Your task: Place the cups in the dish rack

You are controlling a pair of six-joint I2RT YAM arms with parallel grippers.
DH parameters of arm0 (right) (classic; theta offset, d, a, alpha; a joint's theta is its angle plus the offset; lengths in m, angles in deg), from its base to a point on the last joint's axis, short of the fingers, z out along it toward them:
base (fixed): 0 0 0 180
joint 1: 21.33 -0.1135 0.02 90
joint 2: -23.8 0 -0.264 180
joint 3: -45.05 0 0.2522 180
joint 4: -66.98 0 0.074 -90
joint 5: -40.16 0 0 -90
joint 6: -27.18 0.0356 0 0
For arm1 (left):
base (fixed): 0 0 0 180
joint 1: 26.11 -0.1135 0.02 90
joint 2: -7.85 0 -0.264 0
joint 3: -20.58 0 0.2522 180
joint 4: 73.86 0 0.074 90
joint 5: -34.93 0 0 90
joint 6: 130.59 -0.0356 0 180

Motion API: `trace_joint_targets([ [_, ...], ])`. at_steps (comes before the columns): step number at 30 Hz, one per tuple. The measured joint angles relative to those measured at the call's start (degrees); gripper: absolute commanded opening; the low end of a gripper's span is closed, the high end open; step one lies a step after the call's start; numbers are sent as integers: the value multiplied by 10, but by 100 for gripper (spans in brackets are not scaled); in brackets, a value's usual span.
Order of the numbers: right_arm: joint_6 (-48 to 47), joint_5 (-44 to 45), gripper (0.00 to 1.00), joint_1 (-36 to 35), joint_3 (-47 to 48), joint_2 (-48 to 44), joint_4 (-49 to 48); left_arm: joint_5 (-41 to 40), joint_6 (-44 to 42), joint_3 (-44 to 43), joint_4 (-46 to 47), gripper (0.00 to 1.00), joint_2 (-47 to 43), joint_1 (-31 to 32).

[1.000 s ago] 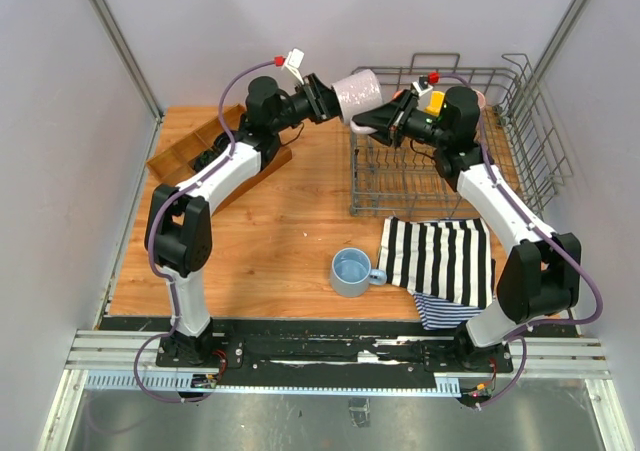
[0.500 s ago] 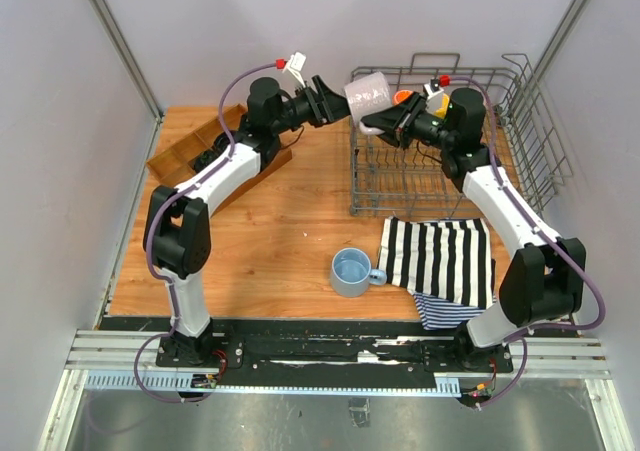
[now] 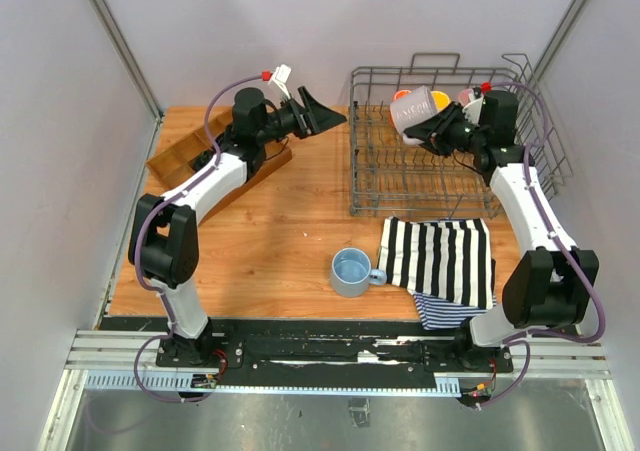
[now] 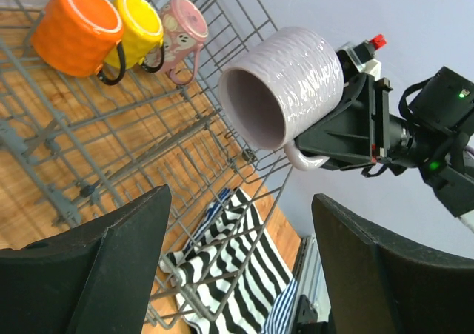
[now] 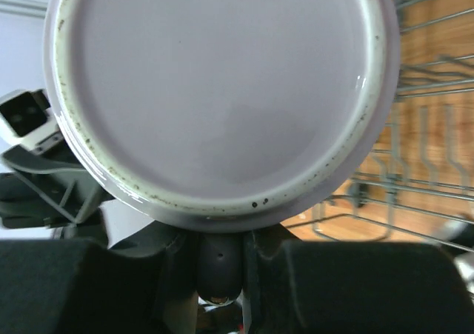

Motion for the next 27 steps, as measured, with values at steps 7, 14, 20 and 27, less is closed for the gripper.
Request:
trace_joint_targets([
  [7,-156,83,1,28,17,-25,140,13,2,51,3,81,-24,-28],
  [14,-271,184,1,55,34,-32,216,30,2,75,5,81,-28,-44],
  [20,-350,273,1,59,51,-32,264,40,4,87,13,82,-29,-50],
  [27,-422,350,1,59,72,-26,273,47,4,101,16,82,-33,-54],
])
